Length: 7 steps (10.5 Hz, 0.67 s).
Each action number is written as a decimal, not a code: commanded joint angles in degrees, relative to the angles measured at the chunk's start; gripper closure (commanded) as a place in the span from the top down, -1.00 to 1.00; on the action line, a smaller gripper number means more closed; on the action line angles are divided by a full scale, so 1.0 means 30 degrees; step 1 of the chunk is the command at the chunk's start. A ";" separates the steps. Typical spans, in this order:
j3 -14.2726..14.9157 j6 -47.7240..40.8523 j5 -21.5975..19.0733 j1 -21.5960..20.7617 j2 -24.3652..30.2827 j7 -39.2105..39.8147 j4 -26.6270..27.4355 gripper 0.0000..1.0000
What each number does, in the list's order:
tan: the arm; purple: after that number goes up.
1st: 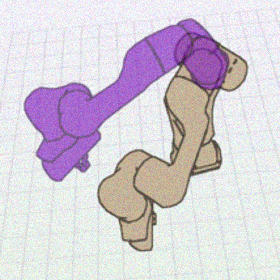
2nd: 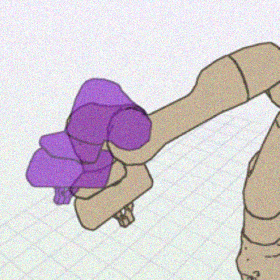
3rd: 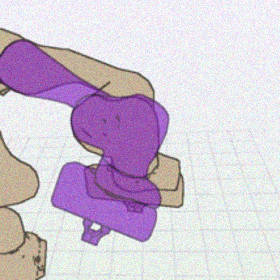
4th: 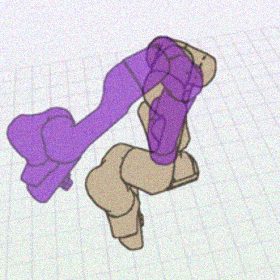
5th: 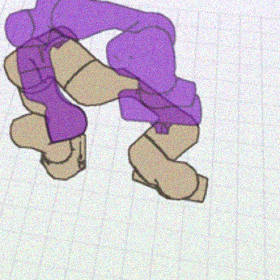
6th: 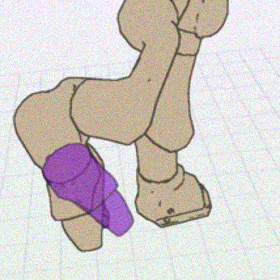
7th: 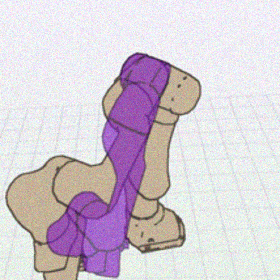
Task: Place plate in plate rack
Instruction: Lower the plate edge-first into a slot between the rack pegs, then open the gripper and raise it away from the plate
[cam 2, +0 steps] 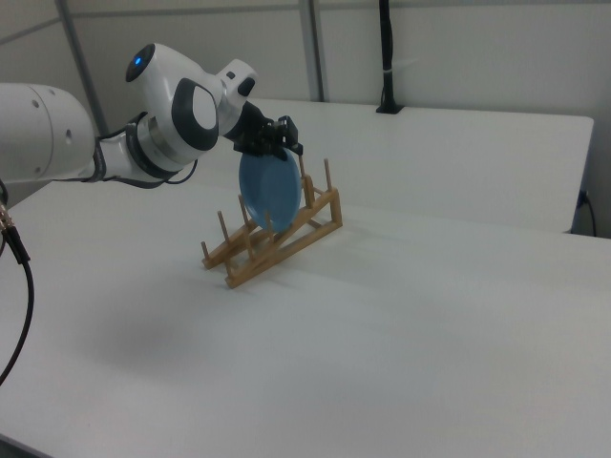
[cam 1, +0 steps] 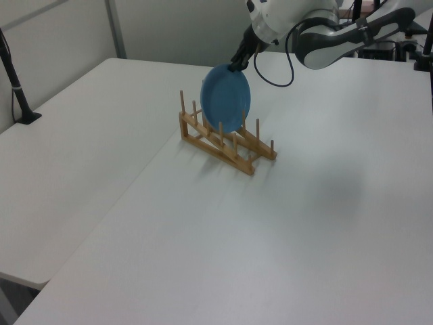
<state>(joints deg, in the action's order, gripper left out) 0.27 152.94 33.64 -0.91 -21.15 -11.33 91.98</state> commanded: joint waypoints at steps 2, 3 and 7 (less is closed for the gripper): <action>0.0086 -0.0087 0.0390 -0.0136 0.0661 -0.2139 0.0279 1.00; -0.0030 -0.1079 0.0331 -0.0223 0.0923 -0.2374 0.0221 1.00; -0.0529 -0.3343 0.0302 -0.0837 0.1278 -0.3342 0.0191 1.00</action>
<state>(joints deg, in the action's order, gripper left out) -0.89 145.82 33.64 -1.67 -18.75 -18.46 91.64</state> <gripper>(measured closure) 0.000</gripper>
